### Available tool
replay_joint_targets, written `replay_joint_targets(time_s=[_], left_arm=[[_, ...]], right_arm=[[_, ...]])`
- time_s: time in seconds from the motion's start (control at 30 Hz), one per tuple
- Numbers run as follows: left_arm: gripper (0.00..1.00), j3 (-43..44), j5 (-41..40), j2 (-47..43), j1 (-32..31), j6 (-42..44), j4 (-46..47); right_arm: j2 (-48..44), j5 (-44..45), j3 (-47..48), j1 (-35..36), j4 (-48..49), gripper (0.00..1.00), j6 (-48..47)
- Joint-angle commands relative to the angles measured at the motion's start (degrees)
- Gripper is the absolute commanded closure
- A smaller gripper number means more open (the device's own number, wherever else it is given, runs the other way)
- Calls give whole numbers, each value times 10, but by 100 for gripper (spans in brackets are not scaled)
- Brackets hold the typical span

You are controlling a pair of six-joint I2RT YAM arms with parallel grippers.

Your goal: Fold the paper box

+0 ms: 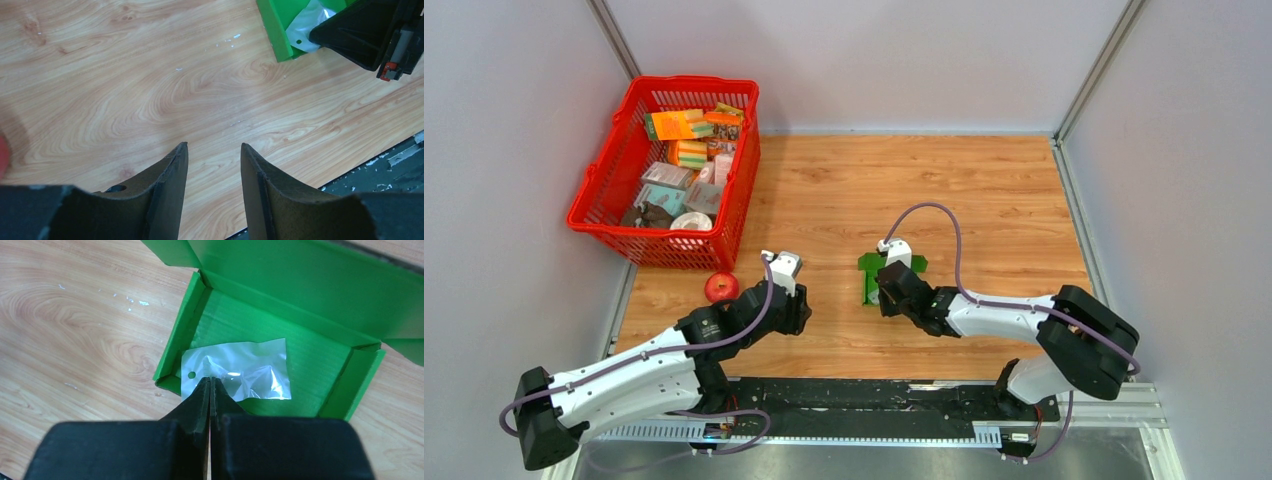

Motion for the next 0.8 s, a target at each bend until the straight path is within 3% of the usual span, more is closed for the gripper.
replay_joint_targets(time_s=[0.0, 0.27, 0.43, 0.5, 0.53, 0.6, 0.63, 0.77], left_arm=[[49, 28, -5, 3, -1, 11, 4], [48, 42, -3, -6, -1, 24, -11], [38, 62, -5, 28, 1, 42, 0], [38, 64, 51, 68, 7, 90, 53], [36, 73, 63, 83, 10, 107, 67], [35, 89, 82, 126, 17, 139, 101], [32, 101, 101, 141, 33, 147, 117], [33, 135, 179, 222, 84, 169, 191]], right_arm=[[12, 46, 23, 2, 39, 100, 6], [38, 135, 41, 2, 24, 100, 24], [-51, 132, 36, 3, -27, 94, 18], [-91, 129, 28, 1, -69, 85, 16], [-136, 122, 22, 1, -78, 74, 5], [-182, 117, 0, 0, -107, 60, 3], [-225, 114, -8, -13, -117, 46, 1], [-302, 47, -53, -86, -127, 36, -13]])
